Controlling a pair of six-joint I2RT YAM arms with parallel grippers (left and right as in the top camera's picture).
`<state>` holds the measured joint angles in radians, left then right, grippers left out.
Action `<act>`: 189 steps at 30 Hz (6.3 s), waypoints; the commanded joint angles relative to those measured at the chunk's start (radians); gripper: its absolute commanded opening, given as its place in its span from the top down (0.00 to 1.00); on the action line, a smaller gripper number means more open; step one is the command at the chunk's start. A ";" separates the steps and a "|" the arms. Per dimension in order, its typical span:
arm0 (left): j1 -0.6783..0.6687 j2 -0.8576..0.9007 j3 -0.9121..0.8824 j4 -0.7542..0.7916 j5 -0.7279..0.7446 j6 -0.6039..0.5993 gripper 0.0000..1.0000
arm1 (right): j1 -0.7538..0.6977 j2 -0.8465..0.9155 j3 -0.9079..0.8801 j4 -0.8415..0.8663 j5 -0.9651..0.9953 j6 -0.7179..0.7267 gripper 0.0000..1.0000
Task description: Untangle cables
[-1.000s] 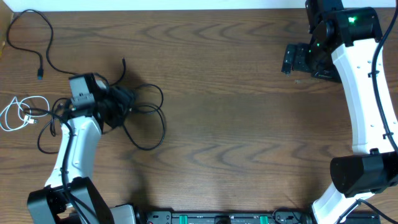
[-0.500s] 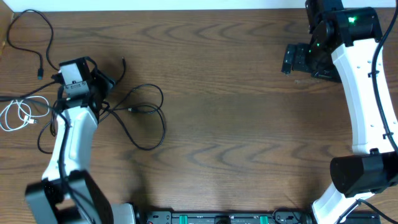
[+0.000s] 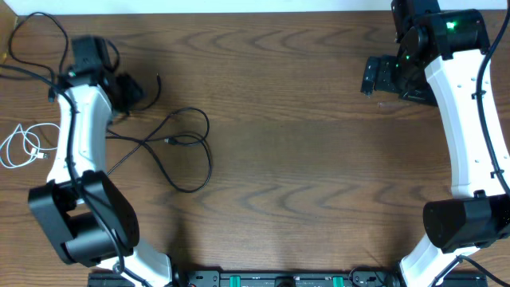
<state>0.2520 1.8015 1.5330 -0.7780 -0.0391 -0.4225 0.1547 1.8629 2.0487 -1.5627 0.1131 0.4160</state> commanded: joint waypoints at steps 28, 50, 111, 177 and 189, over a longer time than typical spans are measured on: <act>0.073 0.369 0.009 -0.161 0.054 -0.309 0.12 | -0.003 -0.006 0.016 -0.001 0.015 -0.006 0.01; 0.262 0.376 0.009 -0.294 0.047 -0.360 0.92 | -0.003 -0.006 0.016 -0.001 0.015 -0.006 0.01; 0.486 -0.011 0.010 -0.095 0.052 -0.198 0.32 | -0.003 -0.006 0.016 -0.001 0.015 -0.006 0.01; 0.507 0.196 -0.063 0.007 0.349 0.593 0.92 | -0.003 -0.006 0.016 -0.001 0.015 -0.006 0.01; 0.398 0.196 -0.063 -0.161 0.349 0.505 0.93 | -0.003 -0.006 0.016 -0.001 0.015 -0.006 0.01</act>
<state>0.6773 2.0048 1.4700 -0.9146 0.2947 0.1097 0.1547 1.8629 2.0487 -1.5631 0.1131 0.4160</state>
